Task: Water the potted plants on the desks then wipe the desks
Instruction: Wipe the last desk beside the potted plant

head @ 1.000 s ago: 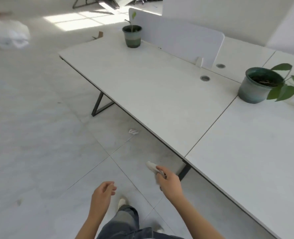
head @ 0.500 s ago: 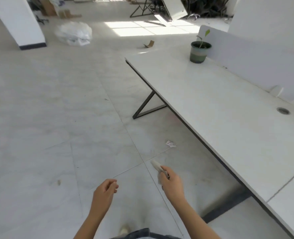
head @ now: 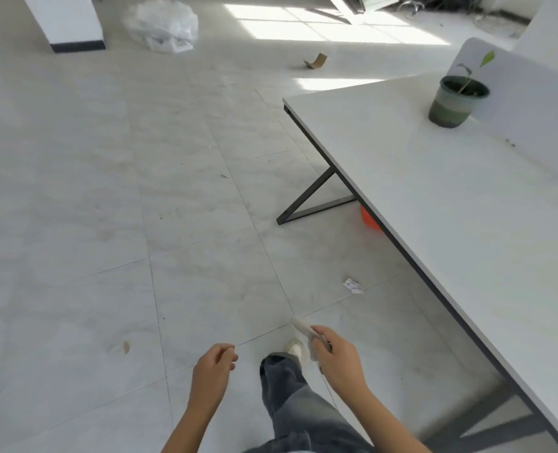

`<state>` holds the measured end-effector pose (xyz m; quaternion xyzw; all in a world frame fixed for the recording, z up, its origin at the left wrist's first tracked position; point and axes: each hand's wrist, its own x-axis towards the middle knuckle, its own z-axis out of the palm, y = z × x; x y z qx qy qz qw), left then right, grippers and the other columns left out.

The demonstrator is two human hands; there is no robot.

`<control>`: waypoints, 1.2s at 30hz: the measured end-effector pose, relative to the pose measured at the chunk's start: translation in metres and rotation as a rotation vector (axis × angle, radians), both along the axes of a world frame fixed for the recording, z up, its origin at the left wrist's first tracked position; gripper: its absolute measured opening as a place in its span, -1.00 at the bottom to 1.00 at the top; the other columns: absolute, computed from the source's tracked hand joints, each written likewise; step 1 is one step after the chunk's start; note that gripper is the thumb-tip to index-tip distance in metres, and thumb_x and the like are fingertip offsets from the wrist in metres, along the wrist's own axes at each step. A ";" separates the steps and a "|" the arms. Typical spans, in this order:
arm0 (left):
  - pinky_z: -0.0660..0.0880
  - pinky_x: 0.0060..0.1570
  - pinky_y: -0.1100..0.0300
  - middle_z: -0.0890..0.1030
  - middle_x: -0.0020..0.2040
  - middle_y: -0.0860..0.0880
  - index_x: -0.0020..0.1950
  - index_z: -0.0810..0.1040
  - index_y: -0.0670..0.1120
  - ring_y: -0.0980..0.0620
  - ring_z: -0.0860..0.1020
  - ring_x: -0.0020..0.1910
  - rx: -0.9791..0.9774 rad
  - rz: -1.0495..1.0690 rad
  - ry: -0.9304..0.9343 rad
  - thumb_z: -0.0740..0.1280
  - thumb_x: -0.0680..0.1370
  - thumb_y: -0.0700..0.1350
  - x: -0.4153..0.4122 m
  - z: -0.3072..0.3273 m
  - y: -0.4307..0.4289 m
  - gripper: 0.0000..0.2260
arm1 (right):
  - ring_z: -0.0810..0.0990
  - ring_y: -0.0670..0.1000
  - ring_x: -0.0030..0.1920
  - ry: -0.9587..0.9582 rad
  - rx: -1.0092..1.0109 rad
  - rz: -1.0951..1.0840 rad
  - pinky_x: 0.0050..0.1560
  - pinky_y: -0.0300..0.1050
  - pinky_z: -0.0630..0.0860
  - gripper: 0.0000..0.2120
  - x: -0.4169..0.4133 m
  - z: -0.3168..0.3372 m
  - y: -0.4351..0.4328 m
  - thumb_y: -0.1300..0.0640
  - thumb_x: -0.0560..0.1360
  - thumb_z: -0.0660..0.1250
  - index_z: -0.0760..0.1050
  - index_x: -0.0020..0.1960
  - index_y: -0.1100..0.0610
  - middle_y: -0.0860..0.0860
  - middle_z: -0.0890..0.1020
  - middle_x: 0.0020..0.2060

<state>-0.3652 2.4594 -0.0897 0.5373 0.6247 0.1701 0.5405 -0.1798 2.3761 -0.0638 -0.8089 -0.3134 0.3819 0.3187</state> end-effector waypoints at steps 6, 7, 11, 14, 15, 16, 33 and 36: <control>0.37 -0.25 0.32 0.58 -0.20 0.00 -0.04 0.52 -0.11 -0.04 0.56 -0.14 0.100 -0.044 0.022 0.19 0.57 -0.20 0.070 0.012 0.109 -0.88 | 0.42 -0.08 -0.44 0.002 0.150 -0.122 -0.37 -0.17 0.37 -0.73 0.082 0.015 0.122 0.20 0.52 0.12 0.50 0.13 0.04 -0.08 0.50 -0.43; 0.37 -0.25 0.32 0.59 -0.19 -0.01 -0.04 0.52 -0.11 -0.03 0.56 -0.14 0.121 -0.032 0.013 0.19 0.57 -0.19 0.080 0.017 0.127 -0.88 | 0.41 -0.10 -0.47 0.009 0.185 -0.136 -0.41 -0.21 0.34 -0.74 0.094 0.022 0.142 0.20 0.52 0.12 0.50 0.12 0.03 -0.08 0.48 -0.45; 0.35 -0.23 0.33 0.59 -0.17 0.00 -0.03 0.52 -0.11 -0.03 0.56 -0.12 0.155 0.052 -0.014 0.19 0.58 -0.18 0.121 0.027 0.186 -0.88 | 0.39 -0.13 -0.50 0.042 0.266 -0.100 -0.42 -0.24 0.32 -0.73 0.131 0.035 0.208 0.21 0.52 0.12 0.50 0.11 0.01 -0.09 0.45 -0.48; 0.37 -0.24 0.34 0.57 -0.20 0.05 -0.06 0.50 -0.07 0.00 0.55 -0.14 0.111 0.002 0.026 0.18 0.58 -0.18 0.143 0.014 0.204 -0.89 | 0.42 -0.10 -0.47 0.055 0.196 -0.041 -0.36 -0.17 0.37 -0.72 0.145 0.021 0.229 0.21 0.52 0.13 0.51 0.13 0.02 -0.09 0.48 -0.46; 0.38 -0.24 0.34 0.57 -0.20 0.04 -0.08 0.50 -0.07 -0.01 0.55 -0.14 0.094 -0.014 0.030 0.19 0.58 -0.19 0.148 0.011 0.208 -0.88 | 0.42 -0.09 -0.48 0.063 0.175 -0.019 -0.36 -0.16 0.37 -0.72 0.149 0.016 0.233 0.21 0.52 0.13 0.51 0.13 0.01 -0.08 0.49 -0.46; 0.38 -0.24 0.33 0.58 -0.21 0.02 -0.10 0.50 -0.06 -0.04 0.55 -0.14 0.075 -0.020 0.030 0.19 0.57 -0.20 0.154 0.009 0.214 -0.87 | 0.41 -0.10 -0.48 0.074 0.153 0.000 -0.36 -0.16 0.38 -0.72 0.154 0.011 0.236 0.20 0.52 0.14 0.50 0.15 0.02 -0.08 0.49 -0.45; 0.40 -0.20 0.27 0.59 -0.20 0.02 -0.05 0.52 -0.11 -0.03 0.55 -0.13 0.140 -0.252 -0.085 0.17 0.58 -0.19 0.364 0.026 0.513 -0.87 | 0.39 -0.20 -0.57 0.082 0.169 -0.357 -0.44 -0.27 0.32 -0.75 0.310 0.016 0.438 0.18 0.54 0.14 0.48 0.13 -0.03 -0.10 0.50 -0.44; 0.38 -0.20 0.31 0.60 -0.17 -0.01 -0.06 0.53 -0.09 0.00 0.56 -0.13 0.135 -0.387 -0.134 0.19 0.57 -0.20 0.417 0.039 0.551 -0.87 | 0.41 -0.21 -0.54 0.083 0.198 -0.541 -0.40 -0.28 0.31 -0.73 0.333 0.022 0.464 0.19 0.53 0.15 0.50 0.16 0.00 -0.13 0.52 -0.46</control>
